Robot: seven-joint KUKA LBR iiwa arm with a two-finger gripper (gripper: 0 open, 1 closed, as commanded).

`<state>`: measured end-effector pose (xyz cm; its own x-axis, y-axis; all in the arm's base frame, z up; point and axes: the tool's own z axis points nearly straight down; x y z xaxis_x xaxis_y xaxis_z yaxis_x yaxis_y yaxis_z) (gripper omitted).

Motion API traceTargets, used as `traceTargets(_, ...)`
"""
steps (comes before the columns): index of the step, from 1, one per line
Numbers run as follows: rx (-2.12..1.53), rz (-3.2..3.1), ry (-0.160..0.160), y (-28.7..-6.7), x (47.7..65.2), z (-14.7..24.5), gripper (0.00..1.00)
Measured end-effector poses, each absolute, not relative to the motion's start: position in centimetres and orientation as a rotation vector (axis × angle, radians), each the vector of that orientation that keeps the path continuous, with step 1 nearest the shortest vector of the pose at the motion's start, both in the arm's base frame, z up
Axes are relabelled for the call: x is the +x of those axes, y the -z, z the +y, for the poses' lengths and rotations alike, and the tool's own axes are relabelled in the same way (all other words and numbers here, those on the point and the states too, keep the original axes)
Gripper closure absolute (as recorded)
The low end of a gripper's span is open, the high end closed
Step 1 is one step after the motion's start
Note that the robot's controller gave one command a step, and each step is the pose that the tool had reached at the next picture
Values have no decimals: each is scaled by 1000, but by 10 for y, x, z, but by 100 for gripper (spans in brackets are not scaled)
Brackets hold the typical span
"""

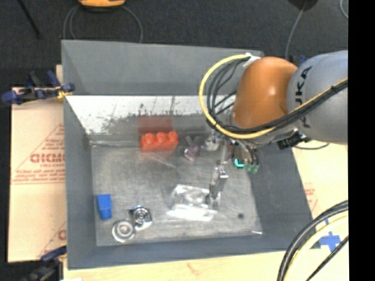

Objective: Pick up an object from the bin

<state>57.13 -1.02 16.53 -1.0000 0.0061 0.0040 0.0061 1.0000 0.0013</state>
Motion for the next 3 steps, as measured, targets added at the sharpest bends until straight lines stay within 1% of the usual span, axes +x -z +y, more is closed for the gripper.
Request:
traceTargets(1,21,-3153,2,-74,547,5,0)
traceTargets(2,21,-3165,1,-78,550,5,100)
traceTargets(3,178,-3145,-4,-222,529,-14,100)
